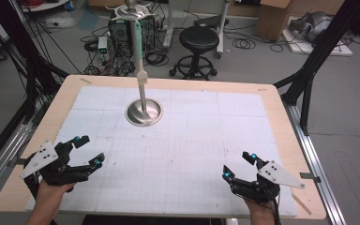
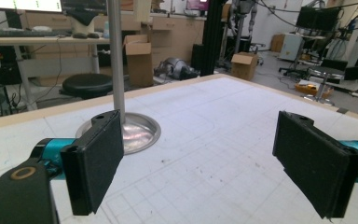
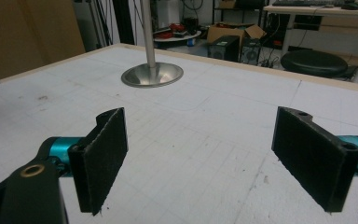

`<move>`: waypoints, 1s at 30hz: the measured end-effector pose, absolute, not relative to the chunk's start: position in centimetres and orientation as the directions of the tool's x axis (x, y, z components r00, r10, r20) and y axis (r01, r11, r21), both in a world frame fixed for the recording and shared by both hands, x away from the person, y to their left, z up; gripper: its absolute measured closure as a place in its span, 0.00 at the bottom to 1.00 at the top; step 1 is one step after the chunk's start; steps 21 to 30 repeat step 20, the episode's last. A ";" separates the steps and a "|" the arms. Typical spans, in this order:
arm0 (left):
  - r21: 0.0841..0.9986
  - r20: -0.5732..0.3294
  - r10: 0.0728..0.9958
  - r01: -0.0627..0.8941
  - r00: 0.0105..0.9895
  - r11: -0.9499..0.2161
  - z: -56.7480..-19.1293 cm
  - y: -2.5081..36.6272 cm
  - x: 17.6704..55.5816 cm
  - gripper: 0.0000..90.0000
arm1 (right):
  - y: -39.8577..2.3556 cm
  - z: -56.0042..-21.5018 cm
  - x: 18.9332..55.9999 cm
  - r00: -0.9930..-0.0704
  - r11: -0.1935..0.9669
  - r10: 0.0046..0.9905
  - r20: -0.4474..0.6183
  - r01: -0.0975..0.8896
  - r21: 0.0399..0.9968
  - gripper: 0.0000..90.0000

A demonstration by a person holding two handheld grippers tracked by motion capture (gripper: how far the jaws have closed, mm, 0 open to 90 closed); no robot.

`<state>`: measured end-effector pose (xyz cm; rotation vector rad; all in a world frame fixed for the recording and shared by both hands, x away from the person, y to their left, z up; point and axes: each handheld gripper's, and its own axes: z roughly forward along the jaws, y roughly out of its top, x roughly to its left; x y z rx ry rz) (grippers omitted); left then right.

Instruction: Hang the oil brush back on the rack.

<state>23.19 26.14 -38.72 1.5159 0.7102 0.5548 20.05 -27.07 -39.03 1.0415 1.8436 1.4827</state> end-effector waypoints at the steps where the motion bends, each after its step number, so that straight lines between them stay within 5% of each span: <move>1: 0.994 -0.075 0.722 0.105 0.688 0.003 -38.8 26.2 23.2 0.19 | -27.1 -39.0 20.0 -0.548 0.090 0.835 0.051 0.228 0.969 0.19; 30: 0.992 -0.097 0.722 0.125 0.685 0.015 -39.4 26.4 23.3 0.19 | -27.4 -39.0 20.0 -0.542 0.084 0.838 0.057 0.231 0.969 0.19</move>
